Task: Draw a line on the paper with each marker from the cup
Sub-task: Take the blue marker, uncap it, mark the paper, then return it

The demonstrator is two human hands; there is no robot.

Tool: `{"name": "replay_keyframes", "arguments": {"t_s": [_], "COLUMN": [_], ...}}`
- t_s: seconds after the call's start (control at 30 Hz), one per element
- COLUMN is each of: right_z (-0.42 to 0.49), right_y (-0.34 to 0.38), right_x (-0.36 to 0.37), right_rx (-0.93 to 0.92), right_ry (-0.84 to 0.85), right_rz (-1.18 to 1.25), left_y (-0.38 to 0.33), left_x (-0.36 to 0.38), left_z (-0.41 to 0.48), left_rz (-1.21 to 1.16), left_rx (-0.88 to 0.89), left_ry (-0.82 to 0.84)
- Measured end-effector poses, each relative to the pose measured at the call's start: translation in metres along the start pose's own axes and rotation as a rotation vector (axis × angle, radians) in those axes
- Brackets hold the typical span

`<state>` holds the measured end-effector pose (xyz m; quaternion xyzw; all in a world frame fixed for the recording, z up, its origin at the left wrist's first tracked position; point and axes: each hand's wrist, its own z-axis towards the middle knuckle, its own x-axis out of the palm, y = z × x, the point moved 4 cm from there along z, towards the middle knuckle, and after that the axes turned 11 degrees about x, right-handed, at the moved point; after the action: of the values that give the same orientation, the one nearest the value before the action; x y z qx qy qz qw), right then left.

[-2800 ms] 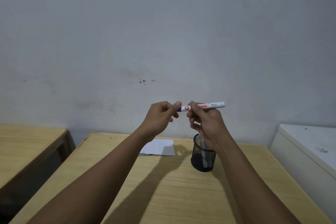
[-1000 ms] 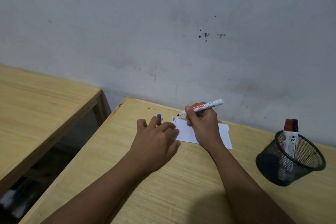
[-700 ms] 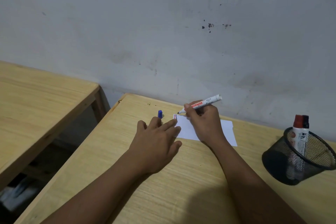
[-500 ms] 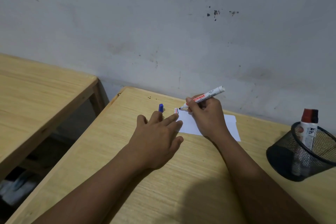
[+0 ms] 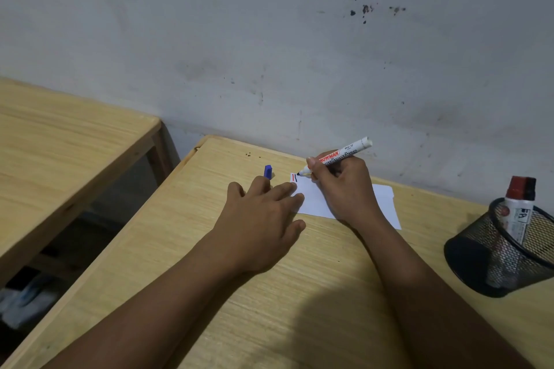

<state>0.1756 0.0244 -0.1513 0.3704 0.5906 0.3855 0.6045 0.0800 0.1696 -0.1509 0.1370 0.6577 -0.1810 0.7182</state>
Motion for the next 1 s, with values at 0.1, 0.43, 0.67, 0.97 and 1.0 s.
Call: {"name": "replay_keyframes", "arguments": {"t_s": [0.1, 0.43, 0.67, 0.97, 1.0], "right_z": [0.000, 0.000, -0.004, -0.028, -0.031], "right_y": [-0.001, 0.002, 0.003, 0.020, 0.023], "right_x": [0.000, -0.001, -0.005, -0.012, -0.013], "right_rx": [0.005, 0.019, 0.020, -0.211, -0.230], "right_ry": [0.000, 0.012, -0.038, -0.147, -0.168], "right_rz": [-0.012, -0.029, 0.125, 0.124, 0.111], "left_y": [0.000, 0.001, 0.002, 0.004, 0.004], "left_x": [-0.001, 0.001, 0.001, 0.005, 0.005], "left_z": [0.001, 0.002, 0.001, -0.004, -0.005], "left_rz": [0.002, -0.007, -0.020, -0.044, -0.040], "left_rx": [0.003, -0.004, -0.006, -0.010, -0.011], "left_ry": [-0.004, 0.014, -0.013, -0.090, -0.092]}}
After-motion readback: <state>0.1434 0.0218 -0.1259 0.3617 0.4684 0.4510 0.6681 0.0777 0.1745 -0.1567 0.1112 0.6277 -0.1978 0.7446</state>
